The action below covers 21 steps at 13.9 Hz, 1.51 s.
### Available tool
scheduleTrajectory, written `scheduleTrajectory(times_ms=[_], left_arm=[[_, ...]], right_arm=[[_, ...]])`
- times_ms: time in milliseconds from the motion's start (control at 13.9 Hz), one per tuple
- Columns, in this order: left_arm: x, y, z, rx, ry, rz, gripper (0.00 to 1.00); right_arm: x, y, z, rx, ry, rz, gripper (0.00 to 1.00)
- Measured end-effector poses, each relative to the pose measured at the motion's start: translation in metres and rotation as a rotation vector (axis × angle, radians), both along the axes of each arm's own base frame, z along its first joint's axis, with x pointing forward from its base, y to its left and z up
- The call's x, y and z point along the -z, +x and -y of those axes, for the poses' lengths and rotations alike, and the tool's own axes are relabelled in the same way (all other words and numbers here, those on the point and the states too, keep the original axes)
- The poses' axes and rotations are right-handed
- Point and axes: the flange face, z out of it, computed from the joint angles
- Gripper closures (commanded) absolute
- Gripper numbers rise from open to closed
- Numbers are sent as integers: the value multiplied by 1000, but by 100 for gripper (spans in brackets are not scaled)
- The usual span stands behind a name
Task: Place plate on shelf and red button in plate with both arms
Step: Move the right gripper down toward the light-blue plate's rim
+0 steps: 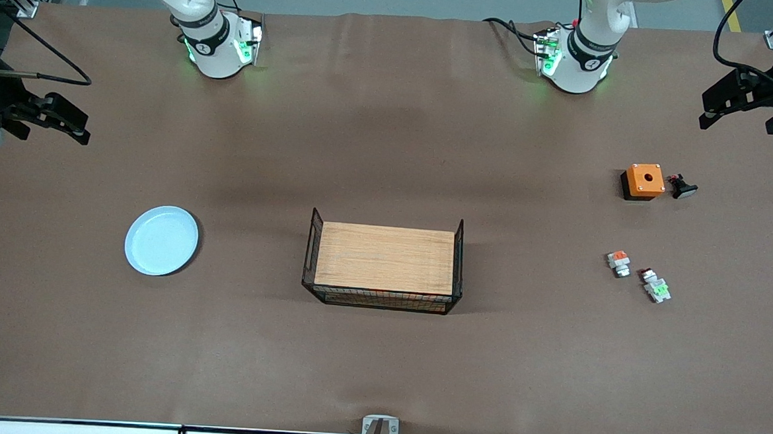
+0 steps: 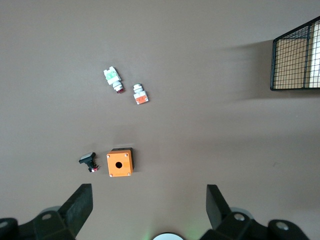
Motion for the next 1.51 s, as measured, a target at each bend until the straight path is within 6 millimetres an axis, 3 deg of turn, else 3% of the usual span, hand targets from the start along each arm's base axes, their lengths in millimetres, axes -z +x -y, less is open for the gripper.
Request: scheduleTrajectory(times_ms=[503, 718, 862, 1077, 1508], left_arm=[[-1, 0, 1, 2, 0, 2, 0], [-1, 0, 3, 5, 0, 3, 0], [-1, 0, 3, 6, 0, 3, 0], [0, 1, 4, 7, 0, 0, 0], [3, 3, -1, -1, 0, -5, 0]], right_arm=[[0, 0, 3, 5, 0, 0, 0], [6, 2, 38, 44, 0, 1, 0], [29, 7, 85, 27, -2, 12, 0], [84, 9, 150, 33, -5, 19, 0], [192, 37, 179, 56, 2, -16, 0]])
